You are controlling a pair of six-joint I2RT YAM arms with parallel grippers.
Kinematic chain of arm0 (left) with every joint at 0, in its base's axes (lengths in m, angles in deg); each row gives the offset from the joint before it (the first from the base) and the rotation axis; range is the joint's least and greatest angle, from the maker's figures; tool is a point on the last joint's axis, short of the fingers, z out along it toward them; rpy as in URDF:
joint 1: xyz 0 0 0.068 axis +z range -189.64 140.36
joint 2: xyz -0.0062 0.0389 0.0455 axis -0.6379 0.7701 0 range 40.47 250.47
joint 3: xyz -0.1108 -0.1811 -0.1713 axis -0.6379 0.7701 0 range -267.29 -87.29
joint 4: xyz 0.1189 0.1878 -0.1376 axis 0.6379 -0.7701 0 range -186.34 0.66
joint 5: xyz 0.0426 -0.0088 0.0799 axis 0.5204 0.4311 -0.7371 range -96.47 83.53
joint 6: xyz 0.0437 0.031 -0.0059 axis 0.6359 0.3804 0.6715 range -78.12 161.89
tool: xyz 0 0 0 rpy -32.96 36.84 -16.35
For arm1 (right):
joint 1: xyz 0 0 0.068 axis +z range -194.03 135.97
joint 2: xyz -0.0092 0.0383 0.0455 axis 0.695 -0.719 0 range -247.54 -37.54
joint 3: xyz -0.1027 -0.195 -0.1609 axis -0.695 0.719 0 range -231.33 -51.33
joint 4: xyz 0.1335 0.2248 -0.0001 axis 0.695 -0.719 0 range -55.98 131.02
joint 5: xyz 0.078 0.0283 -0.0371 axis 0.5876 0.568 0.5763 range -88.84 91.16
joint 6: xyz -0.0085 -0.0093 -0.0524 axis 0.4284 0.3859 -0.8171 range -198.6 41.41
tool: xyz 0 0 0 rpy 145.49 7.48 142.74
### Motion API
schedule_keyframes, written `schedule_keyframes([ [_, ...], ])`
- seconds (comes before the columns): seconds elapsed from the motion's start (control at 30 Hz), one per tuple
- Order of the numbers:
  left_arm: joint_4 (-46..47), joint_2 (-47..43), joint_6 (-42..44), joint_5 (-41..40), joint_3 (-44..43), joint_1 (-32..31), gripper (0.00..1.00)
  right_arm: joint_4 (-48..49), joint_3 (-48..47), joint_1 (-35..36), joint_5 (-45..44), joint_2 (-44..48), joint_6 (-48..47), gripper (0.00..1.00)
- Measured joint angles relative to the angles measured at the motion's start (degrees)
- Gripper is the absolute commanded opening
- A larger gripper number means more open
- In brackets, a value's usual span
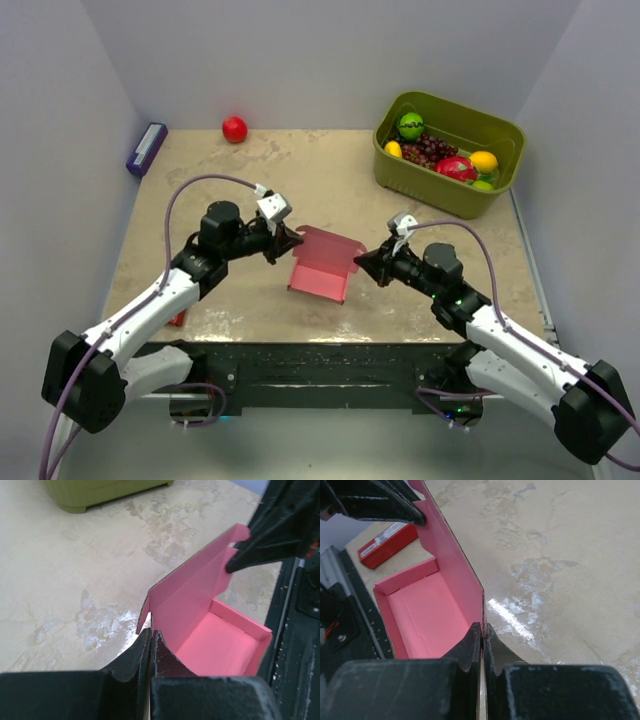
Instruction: Fold the paper box
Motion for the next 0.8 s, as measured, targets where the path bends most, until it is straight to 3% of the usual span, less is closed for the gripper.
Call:
schedule_keyframes([
  [0.2, 0.2, 4.1, -0.6, -15.5, -1.0, -6.5, 0.00, -1.0, 0.2, 8.3, -18.6, -1.7, -0.1, 0.00],
  [0.47, 3.5, 11.9, -4.0, -37.3, -1.7, -15.9, 0.00, 4.8, 0.3, 16.6, -42.5, -12.5, -1.8, 0.00],
  [0.8, 12.9, 23.8, -6.0, -52.5, -5.4, -18.8, 0.00, 19.2, -2.9, 20.3, -60.8, -27.8, -7.5, 0.00],
])
